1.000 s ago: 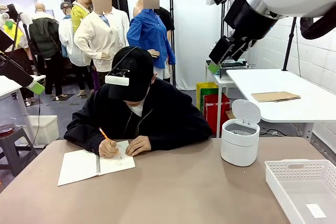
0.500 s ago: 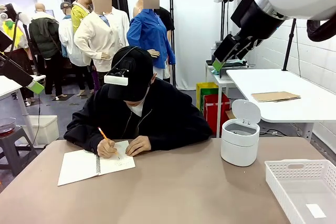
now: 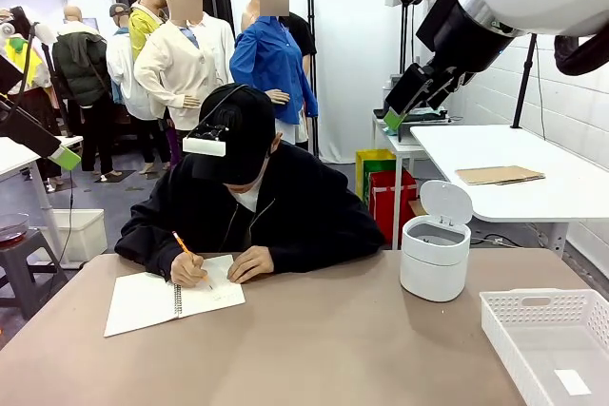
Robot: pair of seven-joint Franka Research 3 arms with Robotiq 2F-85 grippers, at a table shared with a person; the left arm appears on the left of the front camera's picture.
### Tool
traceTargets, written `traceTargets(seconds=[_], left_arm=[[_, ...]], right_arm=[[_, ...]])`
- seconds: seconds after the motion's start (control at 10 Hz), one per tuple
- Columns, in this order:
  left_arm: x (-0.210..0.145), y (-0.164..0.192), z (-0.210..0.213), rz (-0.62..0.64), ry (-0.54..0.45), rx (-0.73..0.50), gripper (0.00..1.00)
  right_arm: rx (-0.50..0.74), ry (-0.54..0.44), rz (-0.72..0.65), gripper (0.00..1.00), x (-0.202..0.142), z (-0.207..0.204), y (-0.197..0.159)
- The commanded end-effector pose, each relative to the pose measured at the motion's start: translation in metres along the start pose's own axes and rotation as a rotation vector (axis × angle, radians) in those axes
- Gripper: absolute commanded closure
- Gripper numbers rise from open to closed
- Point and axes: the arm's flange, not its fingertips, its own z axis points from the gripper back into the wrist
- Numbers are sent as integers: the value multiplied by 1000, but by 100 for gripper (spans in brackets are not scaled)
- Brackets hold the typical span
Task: Sort the paper based on its condition.
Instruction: If a person hands you a paper, place it in the Organizing basket , and if it's crumpled, put it in the Trash can.
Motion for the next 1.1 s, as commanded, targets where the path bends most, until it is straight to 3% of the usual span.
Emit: traceTargets(seconds=[0.0,1.0], left_arm=[[0,0,2,-2,4,-12,0],[0,0,2,-2,4,-12,0]], right_arm=[[6,11,-1,0,1,1,-1],[59,-38,-61,0,-2,7,-9]])
